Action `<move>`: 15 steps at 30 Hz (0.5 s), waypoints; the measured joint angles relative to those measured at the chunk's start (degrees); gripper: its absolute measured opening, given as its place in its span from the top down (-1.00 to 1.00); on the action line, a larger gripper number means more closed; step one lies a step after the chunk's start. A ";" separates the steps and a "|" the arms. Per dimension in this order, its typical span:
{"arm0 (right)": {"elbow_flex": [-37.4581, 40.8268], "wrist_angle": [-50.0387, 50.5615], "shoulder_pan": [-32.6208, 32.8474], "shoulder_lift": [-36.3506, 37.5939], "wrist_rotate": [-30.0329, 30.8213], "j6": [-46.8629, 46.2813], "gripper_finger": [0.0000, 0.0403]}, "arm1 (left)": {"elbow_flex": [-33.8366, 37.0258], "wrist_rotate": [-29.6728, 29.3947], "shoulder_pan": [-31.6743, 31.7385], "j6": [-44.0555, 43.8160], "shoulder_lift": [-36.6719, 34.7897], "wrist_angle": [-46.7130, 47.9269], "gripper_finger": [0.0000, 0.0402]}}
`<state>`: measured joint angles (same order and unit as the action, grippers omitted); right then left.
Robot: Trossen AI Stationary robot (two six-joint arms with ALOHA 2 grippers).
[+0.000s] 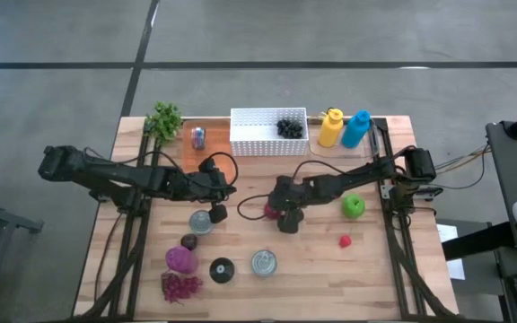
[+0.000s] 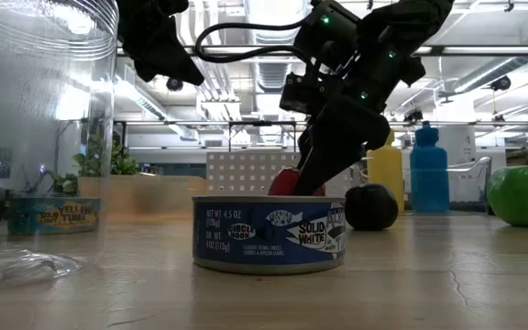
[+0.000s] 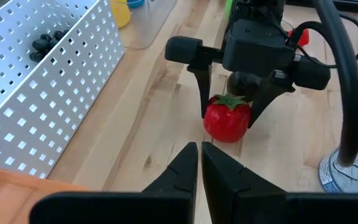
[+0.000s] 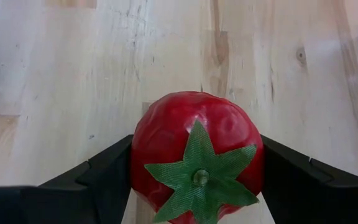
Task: Pick & Place Food Item
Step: Put the tomato into the white bin
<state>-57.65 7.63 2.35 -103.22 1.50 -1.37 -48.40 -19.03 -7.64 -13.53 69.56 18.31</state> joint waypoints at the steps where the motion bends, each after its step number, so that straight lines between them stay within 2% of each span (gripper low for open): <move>1: 0.00 -0.33 0.00 0.00 0.02 0.14 -0.40 | 0.00 0.00 0.00 0.01 0.00 0.00 0.87; 12: 0.00 -0.50 0.00 2.91 0.22 2.41 -0.33 | 0.00 -0.01 0.02 0.00 0.00 0.00 0.87; 15: 0.00 -0.95 0.00 4.33 2.39 1.61 -0.33 | 0.00 0.00 0.01 0.00 0.00 0.00 0.87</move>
<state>-57.65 6.68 2.35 -98.89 3.89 0.24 -48.40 -19.03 -7.63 -13.52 69.56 18.31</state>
